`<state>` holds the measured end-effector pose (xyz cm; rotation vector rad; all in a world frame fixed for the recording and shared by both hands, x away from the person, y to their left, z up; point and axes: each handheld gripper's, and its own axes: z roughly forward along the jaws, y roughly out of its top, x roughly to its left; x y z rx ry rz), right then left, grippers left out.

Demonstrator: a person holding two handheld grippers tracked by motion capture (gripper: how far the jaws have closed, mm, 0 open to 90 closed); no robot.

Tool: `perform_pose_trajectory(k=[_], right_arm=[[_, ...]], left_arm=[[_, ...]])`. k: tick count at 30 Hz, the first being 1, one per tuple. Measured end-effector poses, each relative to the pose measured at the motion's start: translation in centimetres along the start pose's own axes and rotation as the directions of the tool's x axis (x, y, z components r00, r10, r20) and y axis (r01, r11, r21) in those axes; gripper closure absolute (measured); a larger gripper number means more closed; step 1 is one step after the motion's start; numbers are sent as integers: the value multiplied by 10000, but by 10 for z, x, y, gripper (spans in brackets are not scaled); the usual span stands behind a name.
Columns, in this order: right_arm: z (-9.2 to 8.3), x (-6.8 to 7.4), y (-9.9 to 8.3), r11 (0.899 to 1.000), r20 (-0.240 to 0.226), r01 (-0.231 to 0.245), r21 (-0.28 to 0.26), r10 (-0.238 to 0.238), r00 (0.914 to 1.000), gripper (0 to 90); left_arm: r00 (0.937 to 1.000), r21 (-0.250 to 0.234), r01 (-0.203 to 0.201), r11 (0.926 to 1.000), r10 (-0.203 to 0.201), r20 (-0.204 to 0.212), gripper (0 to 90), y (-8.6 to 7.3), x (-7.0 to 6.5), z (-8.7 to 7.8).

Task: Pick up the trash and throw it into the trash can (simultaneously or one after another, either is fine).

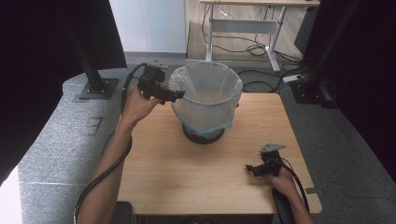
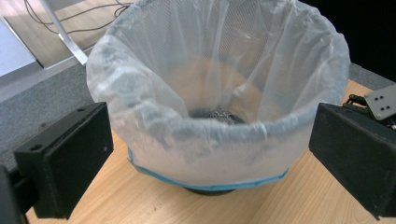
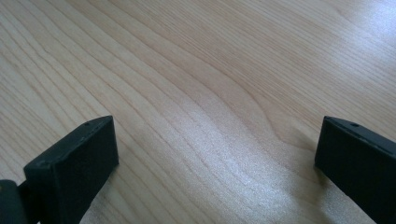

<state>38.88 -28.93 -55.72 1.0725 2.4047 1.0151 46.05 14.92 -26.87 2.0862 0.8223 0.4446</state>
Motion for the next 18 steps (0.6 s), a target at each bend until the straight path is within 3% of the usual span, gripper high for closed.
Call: perform_pose_trajectory(k=[18], right_arm=[[0,0,0,10000,-5,-4,-1,4,10000,0]], left_arm=[[9997,-380,244,9990,-241,92,0,-77,-1,-3]])
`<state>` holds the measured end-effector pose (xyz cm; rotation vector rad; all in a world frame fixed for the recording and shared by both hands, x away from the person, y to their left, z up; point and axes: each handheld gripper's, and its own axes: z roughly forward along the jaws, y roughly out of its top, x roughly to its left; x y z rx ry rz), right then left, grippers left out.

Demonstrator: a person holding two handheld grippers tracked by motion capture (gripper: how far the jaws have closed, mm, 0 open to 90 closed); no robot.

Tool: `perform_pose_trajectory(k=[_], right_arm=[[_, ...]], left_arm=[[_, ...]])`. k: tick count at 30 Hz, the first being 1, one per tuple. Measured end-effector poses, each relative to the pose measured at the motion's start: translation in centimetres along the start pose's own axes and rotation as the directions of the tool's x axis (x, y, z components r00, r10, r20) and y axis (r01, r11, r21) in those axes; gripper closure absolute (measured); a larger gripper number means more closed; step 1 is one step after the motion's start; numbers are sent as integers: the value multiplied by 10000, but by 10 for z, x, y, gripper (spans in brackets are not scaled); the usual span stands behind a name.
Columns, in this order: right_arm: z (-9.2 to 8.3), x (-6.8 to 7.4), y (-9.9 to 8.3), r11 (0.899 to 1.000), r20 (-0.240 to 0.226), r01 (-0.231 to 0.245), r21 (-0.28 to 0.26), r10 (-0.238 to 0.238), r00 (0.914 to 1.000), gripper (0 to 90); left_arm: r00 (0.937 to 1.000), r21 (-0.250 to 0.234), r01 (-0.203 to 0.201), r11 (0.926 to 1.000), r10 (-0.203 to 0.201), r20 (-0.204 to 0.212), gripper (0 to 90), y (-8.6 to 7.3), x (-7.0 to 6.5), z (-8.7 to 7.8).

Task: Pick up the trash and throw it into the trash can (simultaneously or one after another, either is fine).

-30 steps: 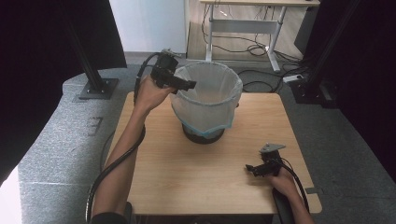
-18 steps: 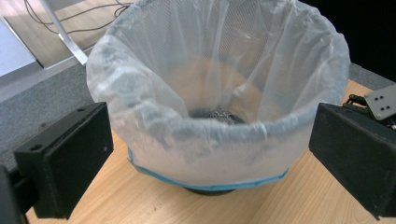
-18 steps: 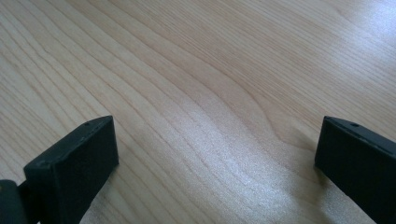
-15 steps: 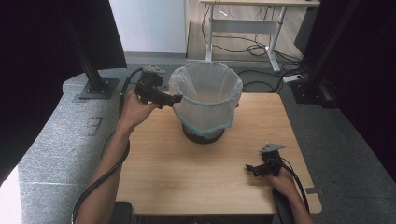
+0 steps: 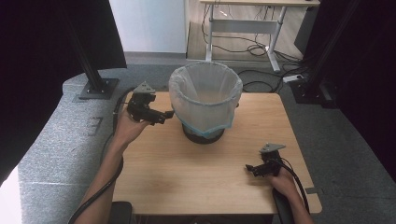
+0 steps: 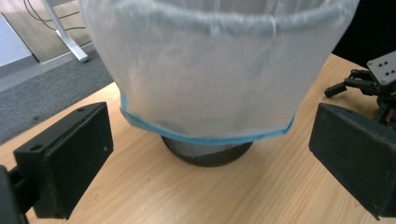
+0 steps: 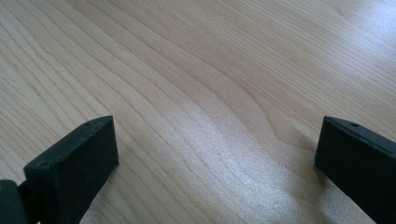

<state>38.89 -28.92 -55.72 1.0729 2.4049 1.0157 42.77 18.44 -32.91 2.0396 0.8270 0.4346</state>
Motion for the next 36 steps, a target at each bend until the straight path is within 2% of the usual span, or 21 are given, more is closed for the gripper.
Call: perform_pose_trajectory(k=[8,11,13,14,27,29,31,32,33,34,36], right_arm=[[0,0,0,10000,2,-5,5,5,10000,0],[0,0,0,10000,-1,-5,-11,5,10000,0],[0,0,0,10000,9,7,-11,-7,10000,0],[0,0,0,10000,9,7,-11,-7,10000,0],[0,0,0,10000,-8,-20,-27,20,10000,0],[0,0,0,10000,3,-25,-22,25,10000,0],[0,0,0,10000,-6,-19,-27,19,10000,0],[0,0,0,10000,-6,-19,-27,19,10000,0],[0,0,0,10000,-5,-9,-31,9,10000,0],[0,0,0,10000,-5,-9,-31,9,10000,0],[0,0,0,10000,-9,-8,-33,8,10000,0]], left_arm=[[9997,-295,200,9994,-195,147,0,-35,-4,1],[9997,-246,188,9995,-183,189,0,-49,-6,3],[9992,-231,326,9992,-321,220,0,-62,-7,7],[9992,-231,326,9992,-321,220,0,-62,-7,7],[9970,-69,751,9972,-749,201,0,-121,-11,29],[9966,-59,796,9968,-795,192,0,-124,-12,31],[9967,80,807,9967,-808,104,0,-138,-14,38],[9967,80,807,9967,-808,104,0,-138,-14,38],[9957,117,918,9957,-920,113,0,-146,-15,42],[9957,117,918,9957,-920,113,0,-146,-15,42],[9952,252,976,9949,-978,42,0,-156,-16,47]])
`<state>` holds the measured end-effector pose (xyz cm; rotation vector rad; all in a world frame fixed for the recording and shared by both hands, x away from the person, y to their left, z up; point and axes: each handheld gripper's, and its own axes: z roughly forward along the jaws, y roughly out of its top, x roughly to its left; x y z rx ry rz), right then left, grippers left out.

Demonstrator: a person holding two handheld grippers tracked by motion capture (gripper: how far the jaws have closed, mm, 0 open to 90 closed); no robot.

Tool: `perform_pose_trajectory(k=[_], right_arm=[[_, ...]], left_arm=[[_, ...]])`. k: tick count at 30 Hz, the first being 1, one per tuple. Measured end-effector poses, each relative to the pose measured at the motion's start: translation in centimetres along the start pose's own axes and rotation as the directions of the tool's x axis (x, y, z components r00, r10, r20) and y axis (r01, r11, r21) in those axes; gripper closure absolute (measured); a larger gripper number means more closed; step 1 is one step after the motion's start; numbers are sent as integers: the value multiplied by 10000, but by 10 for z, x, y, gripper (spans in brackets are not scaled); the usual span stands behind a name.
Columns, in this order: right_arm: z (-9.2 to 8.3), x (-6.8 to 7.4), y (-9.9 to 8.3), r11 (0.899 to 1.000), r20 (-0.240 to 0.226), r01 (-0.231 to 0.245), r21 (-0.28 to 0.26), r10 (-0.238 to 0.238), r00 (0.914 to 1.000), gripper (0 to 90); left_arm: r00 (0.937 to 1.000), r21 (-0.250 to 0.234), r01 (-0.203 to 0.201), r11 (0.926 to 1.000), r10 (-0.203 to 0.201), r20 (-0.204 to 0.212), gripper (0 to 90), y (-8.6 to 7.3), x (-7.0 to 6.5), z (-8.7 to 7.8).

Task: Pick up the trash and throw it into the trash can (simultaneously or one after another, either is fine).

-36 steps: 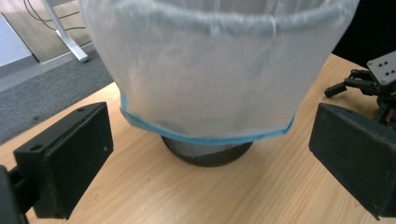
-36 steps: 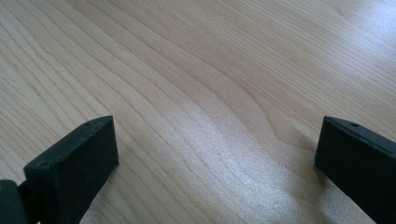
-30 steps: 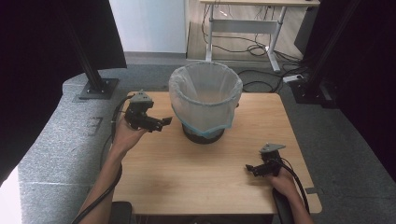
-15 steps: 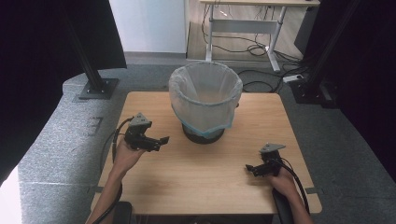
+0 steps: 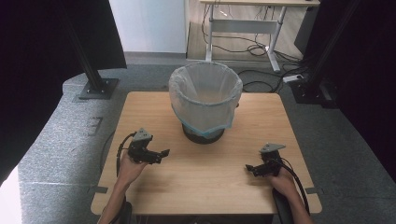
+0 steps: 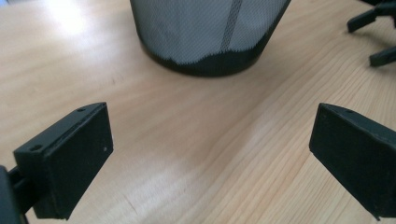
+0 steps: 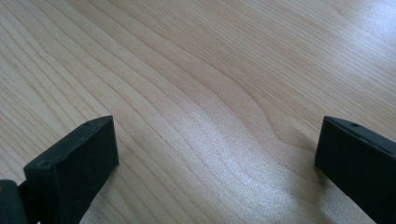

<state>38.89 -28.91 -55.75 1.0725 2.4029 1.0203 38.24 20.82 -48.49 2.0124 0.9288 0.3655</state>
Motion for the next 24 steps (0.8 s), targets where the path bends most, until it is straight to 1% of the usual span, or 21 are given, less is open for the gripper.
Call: perform_pose_trajectory(k=[3,4,5,10,11,12,13,14,16,17,18,19,20,24], right_arm=[[0,0,0,10000,1,0,1,0,10000,0],[0,0,0,10000,0,-1,-3,1,10000,0],[0,0,0,10000,1,-5,-1,5,10000,0],[0,0,0,10000,0,-3,-1,3,10000,0],[0,0,0,10000,11,-2,4,2,10000,0],[0,0,0,10000,1,-4,-1,4,10000,0],[0,0,0,10000,13,-2,1,1,10000,0],[0,0,0,10000,13,-2,1,1,10000,0],[0,0,0,10000,1,-3,0,3,10000,0],[0,0,0,10000,12,-4,2,4,10000,0],[0,0,0,10000,12,-4,2,4,10000,0],[0,0,0,10000,1,-9,2,9,10000,0],[0,0,0,10000,12,-2,2,2,10000,0],[0,0,0,10000,1,-5,0,5,10000,0]], left_arm=[[9999,238,-27,9997,31,-148,0,-11,-1,8],[9998,343,28,9994,-21,-189,0,-18,-1,13],[9998,343,28,9994,-21,-189,0,-18,-1,13],[9997,733,34,9973,-16,-249,0,-35,-3,26],[9994,1010,-40,9949,74,-332,0,-40,-5,31],[9994,1010,-40,9949,74,-332,0,-40,-5,31],[9989,1179,-119,9930,171,-435,0,-42,-6,34],[9980,1400,-266,9898,343,-535,0,-43,-8,37],[9963,1709,-502,9840,612,-597,0,-46,-10,41],[9943,2101,-661,9754,821,-683,0,-47,-13,45],[9943,2101,-661,9754,821,-683,0,-47,-13,45],[9930,2078,-769,9751,937,-722,0,-47,-14,46],[9927,2096,-777,9747,950,-738,0,-47,-14,46],[9956,2187,-514,9744,672,-656,0,-47,-12,47]])
